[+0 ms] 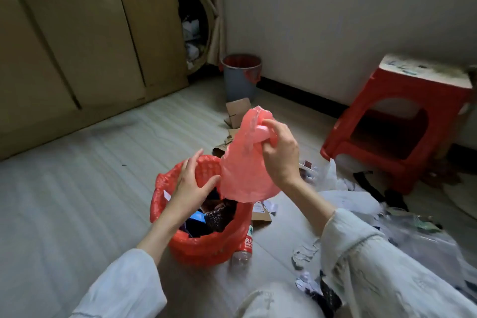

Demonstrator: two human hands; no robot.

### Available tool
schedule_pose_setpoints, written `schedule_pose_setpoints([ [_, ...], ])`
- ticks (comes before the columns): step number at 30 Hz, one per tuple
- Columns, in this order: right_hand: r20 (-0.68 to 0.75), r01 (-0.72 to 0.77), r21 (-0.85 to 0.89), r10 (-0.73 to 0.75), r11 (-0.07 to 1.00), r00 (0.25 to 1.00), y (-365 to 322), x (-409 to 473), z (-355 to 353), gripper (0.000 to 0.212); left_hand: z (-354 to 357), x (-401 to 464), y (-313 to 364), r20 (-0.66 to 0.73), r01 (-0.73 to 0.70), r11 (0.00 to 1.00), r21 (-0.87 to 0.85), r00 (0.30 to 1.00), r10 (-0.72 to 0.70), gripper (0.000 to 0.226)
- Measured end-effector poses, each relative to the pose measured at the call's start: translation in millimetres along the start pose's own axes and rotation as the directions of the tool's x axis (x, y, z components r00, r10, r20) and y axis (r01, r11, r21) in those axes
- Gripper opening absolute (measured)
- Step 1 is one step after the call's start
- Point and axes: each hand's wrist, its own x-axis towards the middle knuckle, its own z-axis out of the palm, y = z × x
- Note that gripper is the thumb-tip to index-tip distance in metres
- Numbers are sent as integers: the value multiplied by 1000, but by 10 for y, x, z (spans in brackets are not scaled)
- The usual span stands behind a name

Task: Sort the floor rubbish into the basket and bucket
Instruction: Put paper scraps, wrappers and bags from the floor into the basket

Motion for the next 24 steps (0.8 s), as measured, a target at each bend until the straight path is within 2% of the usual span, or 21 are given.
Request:
schedule_pose_setpoints([
  [3,119,-175,189,155,966,981,-32,-38,175,42,-25,-13,98,86,-141,984,112,988,131,94],
  [8,363,-294,271,185,917,913,5,-150,456,46,-49,-29,13,125,-215,926,309,975,185,119],
  [11,468,-428,306,257,851,846,57,-193,550,45,-46,14,-93,186,-261,910,323,960,209,124],
  [13,509,-445,288,258,848,821,111,-222,594,43,-28,41,-166,221,-278,919,280,950,220,123],
  [16,539,-461,254,272,850,797,221,-237,632,43,38,50,-253,225,-267,939,218,950,218,109],
  [20,612,-553,264,306,790,729,342,-214,647,39,130,41,-312,203,-279,911,304,953,224,106],
  [24,595,-528,244,305,814,744,382,-207,634,34,217,34,-288,198,-256,918,303,959,202,101],
])
